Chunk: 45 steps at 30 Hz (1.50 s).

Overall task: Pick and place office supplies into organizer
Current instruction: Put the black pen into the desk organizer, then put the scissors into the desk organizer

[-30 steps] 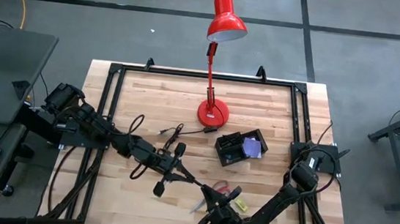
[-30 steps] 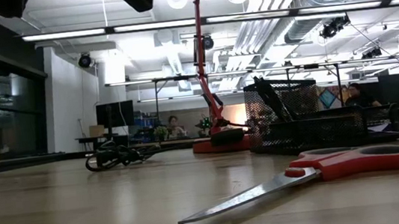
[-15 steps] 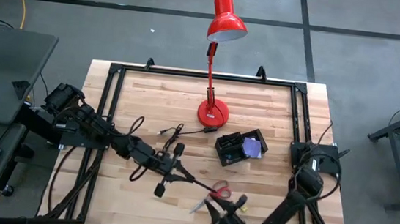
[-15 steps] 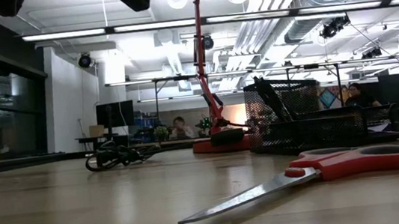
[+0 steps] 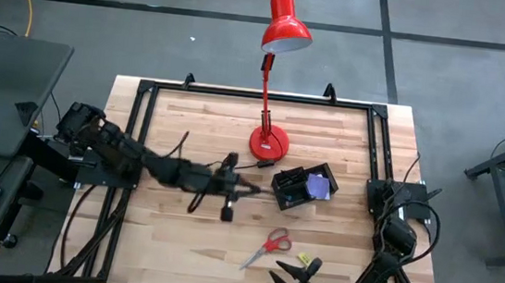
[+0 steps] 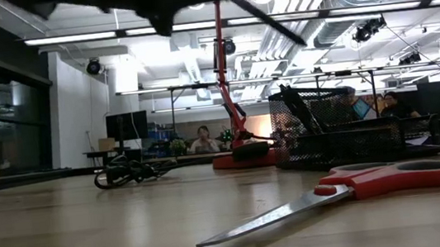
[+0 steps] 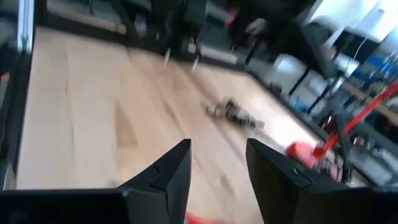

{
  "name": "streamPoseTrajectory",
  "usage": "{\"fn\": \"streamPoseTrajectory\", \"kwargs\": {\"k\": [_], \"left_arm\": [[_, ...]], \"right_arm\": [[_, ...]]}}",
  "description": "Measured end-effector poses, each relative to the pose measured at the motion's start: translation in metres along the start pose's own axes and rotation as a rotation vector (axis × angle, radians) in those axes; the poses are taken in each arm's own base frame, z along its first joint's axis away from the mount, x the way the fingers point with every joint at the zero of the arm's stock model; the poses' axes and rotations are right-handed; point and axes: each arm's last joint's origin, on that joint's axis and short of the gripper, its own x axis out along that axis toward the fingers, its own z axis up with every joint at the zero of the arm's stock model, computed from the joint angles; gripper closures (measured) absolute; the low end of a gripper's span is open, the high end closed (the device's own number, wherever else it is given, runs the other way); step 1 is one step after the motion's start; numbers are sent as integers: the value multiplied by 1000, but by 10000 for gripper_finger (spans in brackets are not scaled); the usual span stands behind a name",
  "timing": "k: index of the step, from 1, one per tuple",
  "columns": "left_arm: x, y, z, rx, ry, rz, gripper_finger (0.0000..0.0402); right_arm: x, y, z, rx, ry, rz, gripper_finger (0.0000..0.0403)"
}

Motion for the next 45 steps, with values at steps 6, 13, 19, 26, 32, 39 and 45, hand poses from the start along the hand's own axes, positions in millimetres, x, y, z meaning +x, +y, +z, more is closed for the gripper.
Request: {"fn": "streamPoseTrajectory", "kwargs": {"k": [6,13,19,26,32,39,45], "left_arm": [[23,40,27,7,207,-9,380],[32,78,72,-10,229,-22,376],[38,103,71,-73,251,-125,380],[60,112,35,-97,357,-95,375],[78,113,16,-80,355,-92,371],[85,112,9,-95,346,-83,319],[86,113,13,-114,335,-78,248]], "right_arm": [[0,-2,-4,9,127,14,258],[-10,-4,-7,44,164,24,258],[-17,-3,-8,55,123,35,258],[-17,-3,-7,46,97,34,258],[-16,-3,-7,51,98,33,258],[-16,-3,-7,54,92,32,258],[-12,-3,-6,62,93,26,258]]}}
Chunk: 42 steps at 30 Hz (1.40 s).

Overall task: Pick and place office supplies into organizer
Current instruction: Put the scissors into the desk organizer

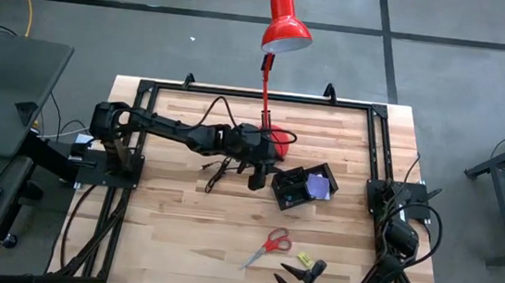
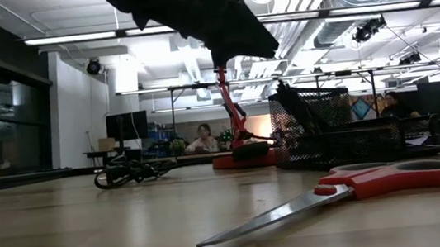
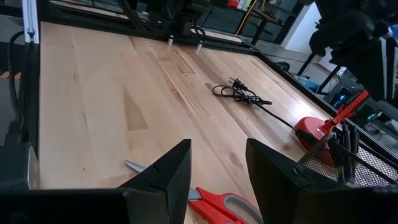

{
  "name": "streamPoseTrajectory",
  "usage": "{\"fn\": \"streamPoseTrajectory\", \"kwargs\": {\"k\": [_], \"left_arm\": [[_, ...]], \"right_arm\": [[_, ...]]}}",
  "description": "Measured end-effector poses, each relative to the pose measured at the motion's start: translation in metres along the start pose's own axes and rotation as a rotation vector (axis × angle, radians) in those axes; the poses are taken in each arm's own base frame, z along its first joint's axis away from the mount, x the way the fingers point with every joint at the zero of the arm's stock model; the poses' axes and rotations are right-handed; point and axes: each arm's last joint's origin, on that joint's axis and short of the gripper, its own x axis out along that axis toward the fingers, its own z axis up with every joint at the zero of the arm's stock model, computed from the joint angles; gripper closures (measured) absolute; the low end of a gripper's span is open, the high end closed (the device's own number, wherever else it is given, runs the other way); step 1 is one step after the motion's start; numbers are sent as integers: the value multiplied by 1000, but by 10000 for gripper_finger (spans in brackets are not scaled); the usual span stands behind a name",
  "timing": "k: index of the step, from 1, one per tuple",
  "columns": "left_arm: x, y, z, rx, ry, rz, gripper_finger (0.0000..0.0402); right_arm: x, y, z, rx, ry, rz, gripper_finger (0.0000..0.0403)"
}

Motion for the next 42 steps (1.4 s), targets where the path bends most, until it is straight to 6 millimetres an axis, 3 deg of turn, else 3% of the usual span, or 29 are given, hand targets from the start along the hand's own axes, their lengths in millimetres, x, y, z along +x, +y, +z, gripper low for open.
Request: {"fn": "streamPoseTrajectory", "kwargs": {"k": [5,9,14,17,20,26,32,37,42], "left_arm": [[-1,0,3,6,-10,0,207],[-14,-1,22,3,-22,-2,197],[-42,-12,43,21,-56,-110,212],[-61,-29,56,42,-105,-235,231],[-71,-55,54,79,-108,-341,252],[-81,-109,27,147,-149,-443,281],[-87,-155,-31,142,-339,-476,286],[-99,-157,-85,102,-471,-421,286],[-114,-151,-98,71,-588,-465,286]], "right_arm": [[8,3,-5,-15,2,-19,258],[14,6,-10,-14,19,-32,258],[10,4,-13,9,18,-37,258],[2,5,-14,28,-35,-20,258],[-6,6,-15,35,-74,2,258],[-15,8,-17,63,-95,26,258],[-12,8,-17,71,-94,21,258],[-2,7,-13,69,-94,-2,258],[17,-1,2,101,-14,-54,258]]}}
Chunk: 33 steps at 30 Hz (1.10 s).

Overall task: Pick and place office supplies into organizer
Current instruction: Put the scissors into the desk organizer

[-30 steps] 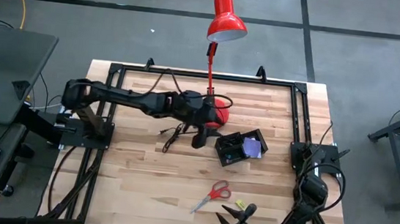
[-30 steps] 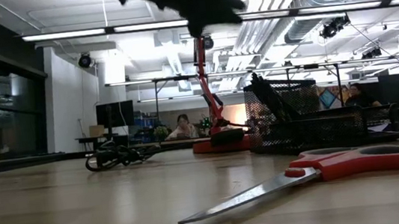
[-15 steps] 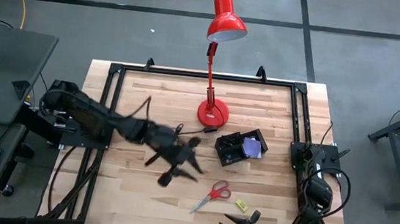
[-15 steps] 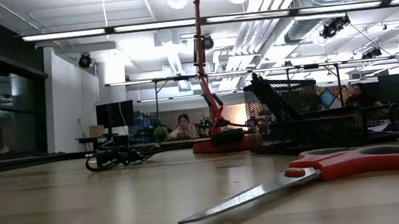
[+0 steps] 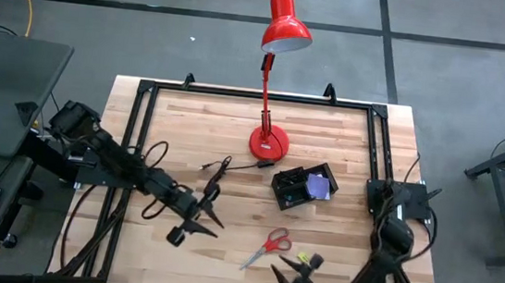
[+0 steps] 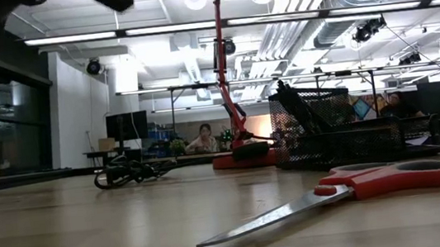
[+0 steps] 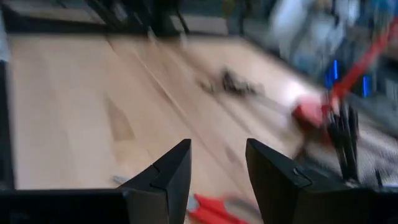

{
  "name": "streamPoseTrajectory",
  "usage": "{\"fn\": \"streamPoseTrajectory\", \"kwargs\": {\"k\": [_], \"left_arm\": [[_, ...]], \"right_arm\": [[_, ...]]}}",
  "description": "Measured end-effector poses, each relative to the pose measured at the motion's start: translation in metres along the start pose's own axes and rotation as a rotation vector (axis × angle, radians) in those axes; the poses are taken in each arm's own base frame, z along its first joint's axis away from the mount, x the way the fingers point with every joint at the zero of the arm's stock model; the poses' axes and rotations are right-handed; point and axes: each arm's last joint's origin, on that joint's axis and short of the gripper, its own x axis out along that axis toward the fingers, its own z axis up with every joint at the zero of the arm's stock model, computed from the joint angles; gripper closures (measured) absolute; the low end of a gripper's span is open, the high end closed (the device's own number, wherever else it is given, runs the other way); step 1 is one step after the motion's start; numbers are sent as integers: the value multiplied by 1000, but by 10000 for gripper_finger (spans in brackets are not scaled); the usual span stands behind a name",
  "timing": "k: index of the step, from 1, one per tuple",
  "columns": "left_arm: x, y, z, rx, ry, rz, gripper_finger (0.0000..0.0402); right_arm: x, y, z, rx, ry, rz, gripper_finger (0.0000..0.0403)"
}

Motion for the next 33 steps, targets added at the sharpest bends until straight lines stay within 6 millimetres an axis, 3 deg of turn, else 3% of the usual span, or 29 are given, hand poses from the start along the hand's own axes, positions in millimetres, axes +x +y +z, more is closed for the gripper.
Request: {"fn": "streamPoseTrajectory", "kwargs": {"k": [3,7,12,16,22,33], "left_arm": [[-5,1,-6,1,25,1,286],[-6,1,-17,-4,134,15,286],[-6,0,-12,-51,100,-4,286],[-8,-3,-6,-104,101,-97,286],[-11,-5,-3,-120,122,-171,286],[-11,-4,-3,-141,123,-116,286]], "right_arm": [[17,-7,24,45,219,-38,258],[40,-7,42,-67,406,-22,258],[63,-14,62,-52,576,-27,258],[79,-18,67,-43,754,-7,259],[70,-16,60,-96,859,46,259],[73,-18,58,196,876,-117,259]]}}
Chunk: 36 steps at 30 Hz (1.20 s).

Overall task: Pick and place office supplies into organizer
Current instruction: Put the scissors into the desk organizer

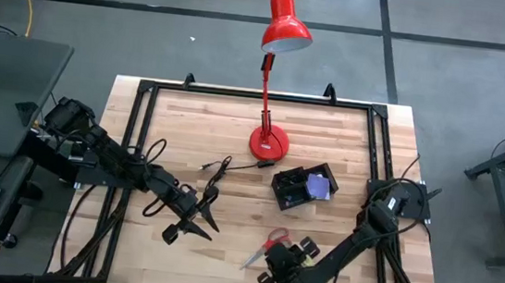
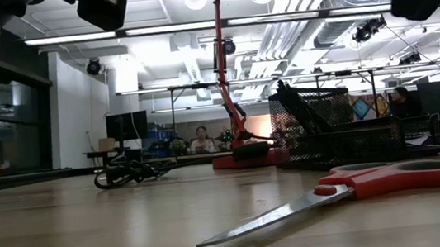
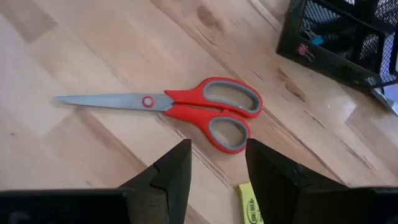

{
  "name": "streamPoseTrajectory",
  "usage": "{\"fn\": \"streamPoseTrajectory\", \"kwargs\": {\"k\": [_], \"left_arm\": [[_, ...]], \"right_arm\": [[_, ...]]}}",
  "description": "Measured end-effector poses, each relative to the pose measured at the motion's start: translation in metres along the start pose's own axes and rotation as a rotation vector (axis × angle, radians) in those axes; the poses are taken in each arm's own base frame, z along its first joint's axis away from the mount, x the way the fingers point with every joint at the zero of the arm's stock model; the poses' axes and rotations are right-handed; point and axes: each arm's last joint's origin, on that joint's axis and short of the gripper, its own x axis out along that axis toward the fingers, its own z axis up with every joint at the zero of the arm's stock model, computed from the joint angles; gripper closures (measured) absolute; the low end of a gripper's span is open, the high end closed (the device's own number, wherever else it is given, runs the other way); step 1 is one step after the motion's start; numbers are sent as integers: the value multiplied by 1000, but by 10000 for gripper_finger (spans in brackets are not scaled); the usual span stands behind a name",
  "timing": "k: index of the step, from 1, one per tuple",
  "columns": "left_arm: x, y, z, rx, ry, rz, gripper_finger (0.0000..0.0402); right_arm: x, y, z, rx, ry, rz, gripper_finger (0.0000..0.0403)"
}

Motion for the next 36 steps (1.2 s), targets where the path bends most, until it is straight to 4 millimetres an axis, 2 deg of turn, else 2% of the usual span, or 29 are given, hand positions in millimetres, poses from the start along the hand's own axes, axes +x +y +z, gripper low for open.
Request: {"fn": "streamPoseTrajectory", "kwargs": {"k": [3,7,10,13,19,24,31,36], "left_arm": [[0,0,0,0,1,0,287],[0,0,-1,-1,7,1,287],[0,0,-2,-4,22,3,287],[0,0,-3,-5,26,4,287],[0,0,-3,-5,29,4,287],[0,0,-3,-5,29,4,287],[0,1,-4,3,36,5,286],[0,0,-3,1,28,4,286]], "right_arm": [[6,-1,10,-10,59,-12,259],[27,3,18,-127,116,-3,259],[43,16,20,-199,154,121,259],[48,31,19,-313,102,278,259],[42,49,25,-490,-50,446,259],[42,36,16,-543,-124,262,259],[2,62,1,-582,-417,510,271],[-2,63,-7,-549,-527,451,285]]}}
